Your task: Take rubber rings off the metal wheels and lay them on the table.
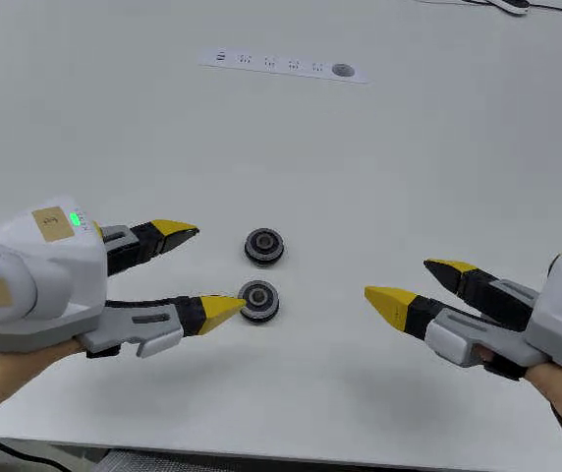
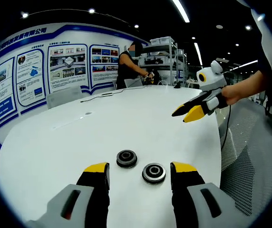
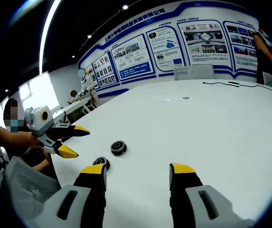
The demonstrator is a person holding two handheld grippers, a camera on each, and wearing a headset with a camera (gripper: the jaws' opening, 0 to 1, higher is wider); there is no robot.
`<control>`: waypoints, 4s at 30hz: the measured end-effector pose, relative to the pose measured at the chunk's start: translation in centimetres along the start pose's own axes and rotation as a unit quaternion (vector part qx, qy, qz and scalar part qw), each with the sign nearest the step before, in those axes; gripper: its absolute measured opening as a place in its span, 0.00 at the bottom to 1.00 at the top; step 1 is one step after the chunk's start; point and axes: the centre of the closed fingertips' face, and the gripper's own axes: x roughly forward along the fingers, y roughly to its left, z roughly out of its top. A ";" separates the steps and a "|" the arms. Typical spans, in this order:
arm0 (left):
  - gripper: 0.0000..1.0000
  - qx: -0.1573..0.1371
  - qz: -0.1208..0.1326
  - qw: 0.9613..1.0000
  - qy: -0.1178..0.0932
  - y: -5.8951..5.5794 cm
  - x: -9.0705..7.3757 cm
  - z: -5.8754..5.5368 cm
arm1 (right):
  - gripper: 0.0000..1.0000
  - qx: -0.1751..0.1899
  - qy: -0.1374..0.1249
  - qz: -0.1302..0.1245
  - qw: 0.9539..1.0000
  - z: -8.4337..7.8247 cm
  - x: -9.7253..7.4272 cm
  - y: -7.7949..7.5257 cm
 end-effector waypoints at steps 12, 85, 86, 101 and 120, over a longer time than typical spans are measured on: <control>0.38 0.043 -0.017 0.999 0.016 -1.3 1.8 -0.5 | 0.52 0.021 0.005 0.004 1.000 -0.7 0.1 0.2; 0.12 0.059 -0.062 0.992 0.093 -2.3 4.0 -3.5 | 0.65 0.124 0.072 0.265 0.953 -1.3 6.2 10.5; 0.12 0.058 -0.062 0.992 0.094 -2.3 4.0 -3.5 | 0.65 0.130 0.073 0.267 0.952 -1.3 6.4 10.6; 0.12 0.056 -0.063 0.992 0.095 -2.2 4.0 -3.7 | 0.66 0.165 0.108 0.285 0.938 -1.9 8.4 11.8; 0.12 0.055 -0.066 0.992 0.097 -2.4 4.0 -3.5 | 0.67 0.163 0.140 0.290 0.933 -2.5 8.7 12.3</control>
